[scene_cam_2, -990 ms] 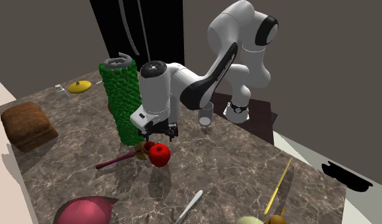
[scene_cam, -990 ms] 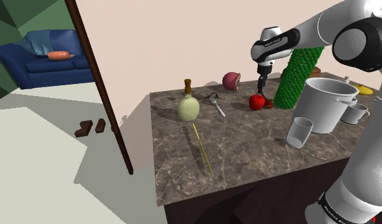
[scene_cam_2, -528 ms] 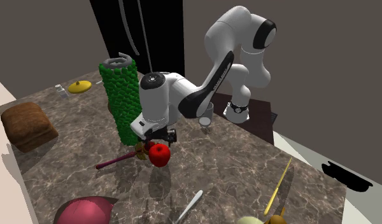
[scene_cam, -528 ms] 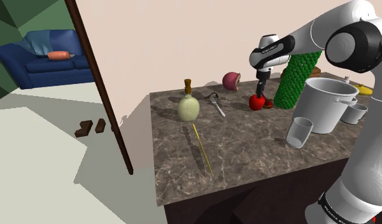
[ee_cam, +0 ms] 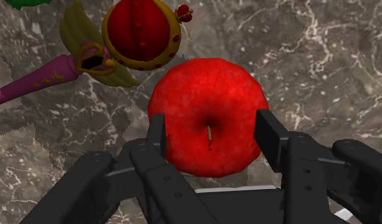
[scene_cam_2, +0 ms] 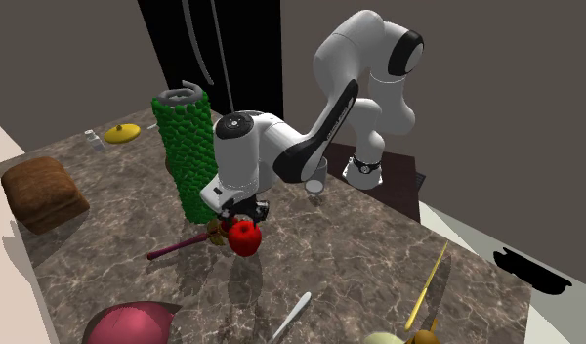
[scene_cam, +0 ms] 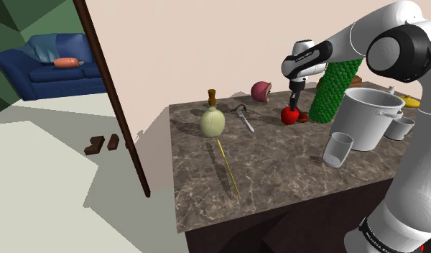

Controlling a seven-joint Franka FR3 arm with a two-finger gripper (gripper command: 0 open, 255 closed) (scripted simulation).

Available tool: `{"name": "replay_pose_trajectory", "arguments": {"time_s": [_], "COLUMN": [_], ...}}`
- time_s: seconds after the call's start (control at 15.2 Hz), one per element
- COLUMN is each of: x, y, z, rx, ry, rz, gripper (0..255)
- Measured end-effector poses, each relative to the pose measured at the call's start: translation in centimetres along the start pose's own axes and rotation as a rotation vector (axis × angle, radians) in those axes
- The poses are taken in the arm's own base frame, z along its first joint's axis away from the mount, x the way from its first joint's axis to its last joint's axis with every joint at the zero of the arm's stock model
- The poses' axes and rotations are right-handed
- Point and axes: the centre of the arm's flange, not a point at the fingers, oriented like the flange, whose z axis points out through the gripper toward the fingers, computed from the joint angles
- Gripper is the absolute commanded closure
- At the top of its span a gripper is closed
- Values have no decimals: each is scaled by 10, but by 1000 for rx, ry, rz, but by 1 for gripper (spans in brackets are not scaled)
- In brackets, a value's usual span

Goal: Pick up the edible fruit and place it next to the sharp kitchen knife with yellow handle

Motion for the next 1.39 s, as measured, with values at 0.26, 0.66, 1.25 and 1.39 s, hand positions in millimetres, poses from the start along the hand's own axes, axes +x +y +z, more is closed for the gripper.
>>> {"name": "replay_pose_trajectory", "arguments": {"time_s": [0.26,0.66,1.25,1.39], "x": [0,0,-4,-3], "y": [0,0,5,6], "z": [0,-2,-46,-57], "rx": [0,0,0,0], "ry": [0,0,0,0], "rz": [0,0,0,0], "gripper": [255,255,255,255]}}
